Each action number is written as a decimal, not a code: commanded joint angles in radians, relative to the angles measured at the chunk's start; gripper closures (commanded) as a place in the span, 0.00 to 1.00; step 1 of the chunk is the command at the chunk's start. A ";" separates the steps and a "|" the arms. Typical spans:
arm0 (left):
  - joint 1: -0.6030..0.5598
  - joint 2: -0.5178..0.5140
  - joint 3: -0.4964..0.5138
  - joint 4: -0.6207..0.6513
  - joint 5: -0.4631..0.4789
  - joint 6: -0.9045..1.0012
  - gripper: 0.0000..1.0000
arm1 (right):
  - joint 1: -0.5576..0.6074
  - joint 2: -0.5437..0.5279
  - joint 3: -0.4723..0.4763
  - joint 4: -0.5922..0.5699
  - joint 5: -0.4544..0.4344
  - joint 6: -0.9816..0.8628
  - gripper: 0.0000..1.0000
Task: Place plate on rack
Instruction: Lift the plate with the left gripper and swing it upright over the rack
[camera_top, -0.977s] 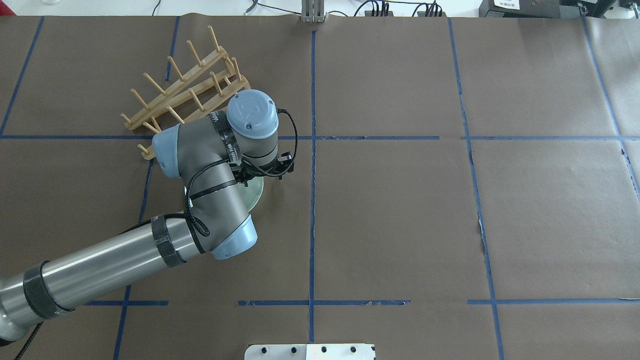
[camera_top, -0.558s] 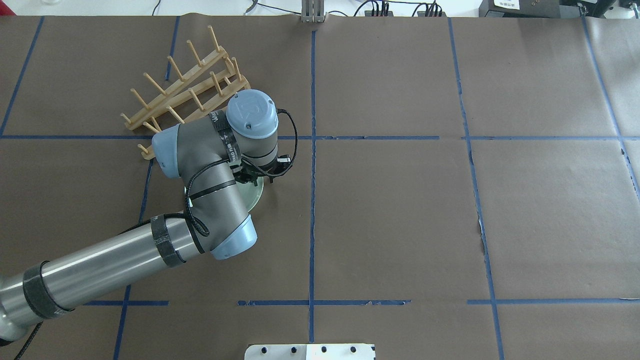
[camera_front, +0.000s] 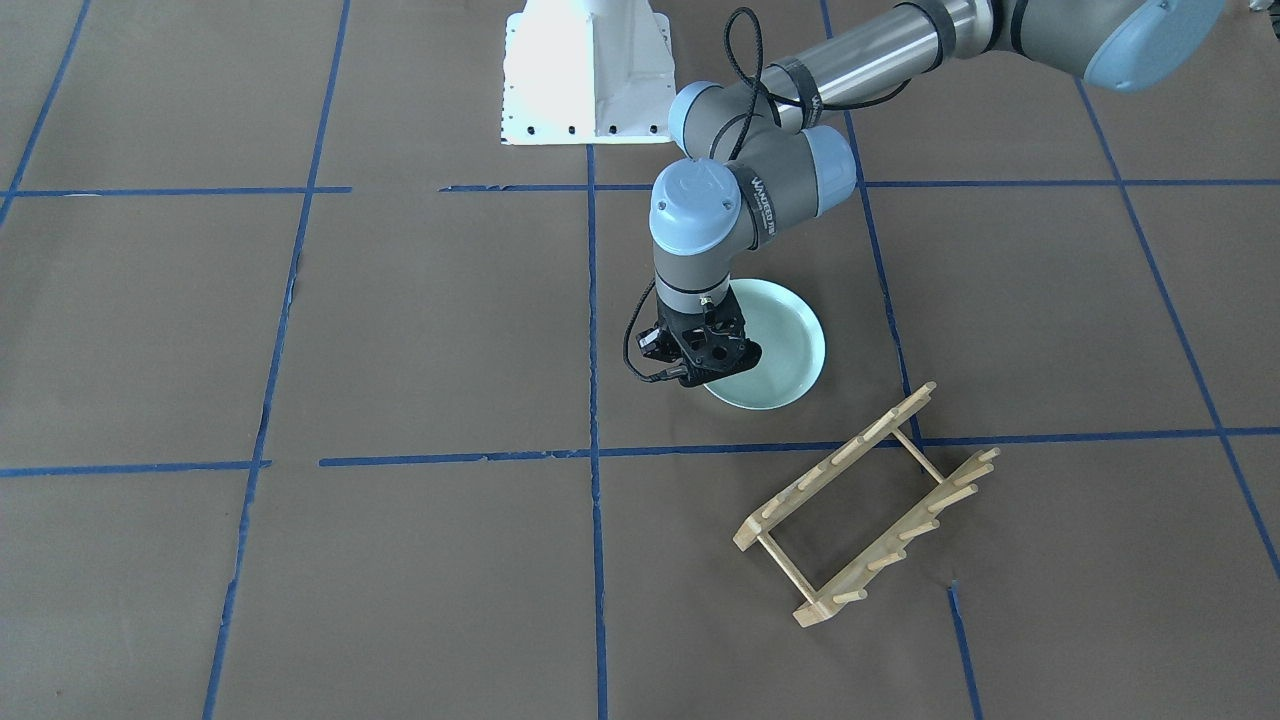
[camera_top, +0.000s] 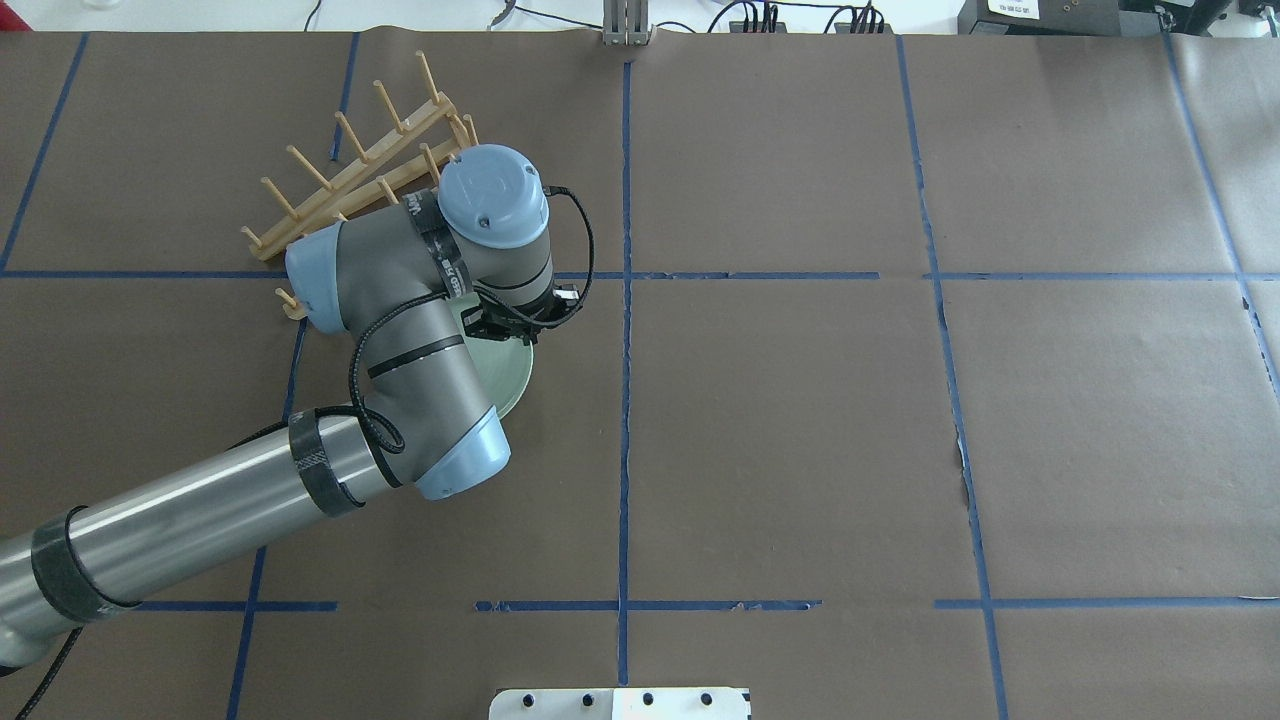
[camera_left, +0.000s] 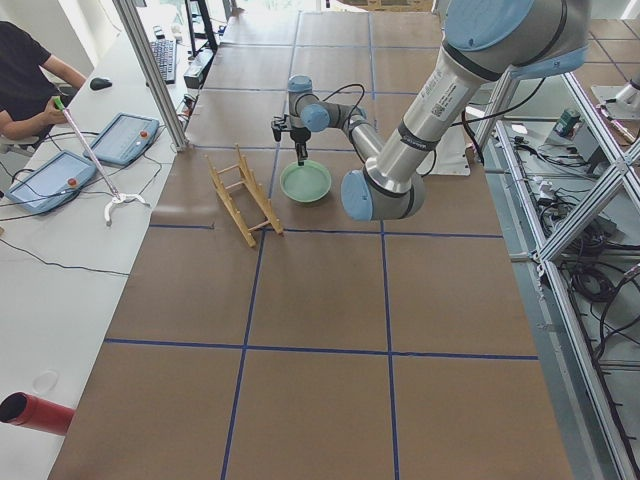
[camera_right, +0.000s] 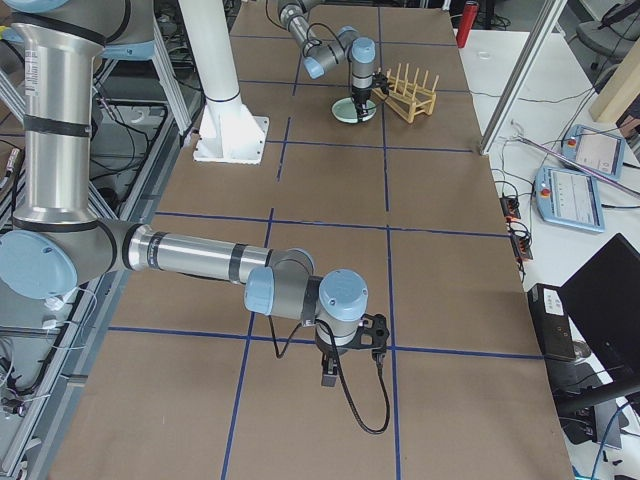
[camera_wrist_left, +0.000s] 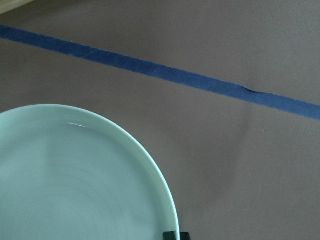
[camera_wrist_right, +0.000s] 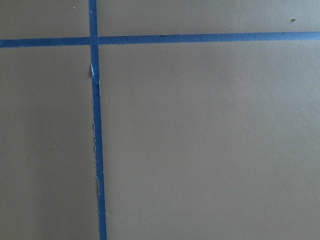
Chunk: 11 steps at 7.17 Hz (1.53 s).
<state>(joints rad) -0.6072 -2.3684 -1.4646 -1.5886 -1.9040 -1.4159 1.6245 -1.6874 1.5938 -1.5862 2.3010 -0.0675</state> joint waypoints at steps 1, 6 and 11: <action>-0.066 0.001 -0.255 0.106 -0.013 -0.072 1.00 | 0.000 0.000 0.000 0.000 0.000 0.000 0.00; -0.265 0.103 -0.362 -0.392 -0.010 -0.400 1.00 | 0.000 0.000 0.000 0.000 0.000 0.000 0.00; -0.404 0.227 -0.119 -1.158 -0.009 -0.443 1.00 | 0.000 0.000 0.000 0.000 0.000 0.000 0.00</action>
<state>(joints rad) -1.0061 -2.1457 -1.6592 -2.6096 -1.9139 -1.8489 1.6245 -1.6878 1.5938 -1.5862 2.3009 -0.0675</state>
